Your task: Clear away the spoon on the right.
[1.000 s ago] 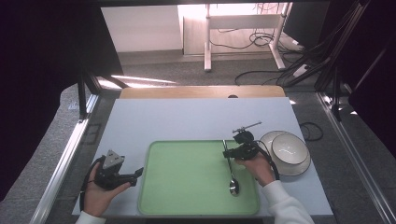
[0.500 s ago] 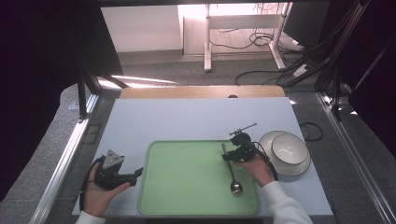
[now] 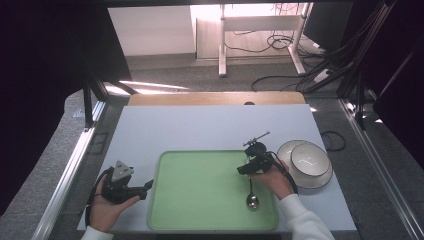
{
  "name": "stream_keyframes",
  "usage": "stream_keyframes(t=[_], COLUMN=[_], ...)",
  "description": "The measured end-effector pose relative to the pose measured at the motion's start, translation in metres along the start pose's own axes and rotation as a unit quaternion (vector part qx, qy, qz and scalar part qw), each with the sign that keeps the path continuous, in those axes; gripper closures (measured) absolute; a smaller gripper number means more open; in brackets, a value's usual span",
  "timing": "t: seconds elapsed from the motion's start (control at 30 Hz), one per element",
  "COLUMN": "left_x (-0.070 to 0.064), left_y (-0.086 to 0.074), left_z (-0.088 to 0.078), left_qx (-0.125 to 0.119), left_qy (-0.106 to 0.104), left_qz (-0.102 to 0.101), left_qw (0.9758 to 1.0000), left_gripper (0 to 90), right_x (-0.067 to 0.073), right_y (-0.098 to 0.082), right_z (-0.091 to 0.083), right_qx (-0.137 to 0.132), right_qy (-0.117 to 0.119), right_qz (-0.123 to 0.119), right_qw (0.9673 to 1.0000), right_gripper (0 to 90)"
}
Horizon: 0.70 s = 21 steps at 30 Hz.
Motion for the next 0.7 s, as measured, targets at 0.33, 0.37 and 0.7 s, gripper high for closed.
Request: stream_keyframes(t=[0.33,0.37,0.7], left_x=[0.0,0.001,0.002], left_y=[0.0,0.0,0.0], left_z=[0.0,0.0,0.0], left_qx=[0.0,0.002,0.001], left_qy=[0.001,0.001,0.002], left_qz=[0.0,0.003,-0.001], left_qw=[1.0,1.0,1.0], left_gripper=[16.5,16.5,16.5], right_x=[-0.012,-0.012,-0.015], right_y=[0.013,0.015,0.026], right_z=[0.006,0.007,-0.001], right_qx=[-0.029,-0.034,-0.077], right_qy=[-0.012,-0.013,0.008], right_qz=[0.003,0.003,0.016], right_qw=[0.9995,0.9993,0.9969], right_gripper=[24.3,23.9,24.6])
Point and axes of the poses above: each handheld gripper's, and its own axes: z roughly forward along the jaws, y roughly out of its top, x roughly to its left, the point moved 7 cm from there along z, roughly forward along the jaws, and after that the axes turned 5 degrees about y, right-handed, at the moved point
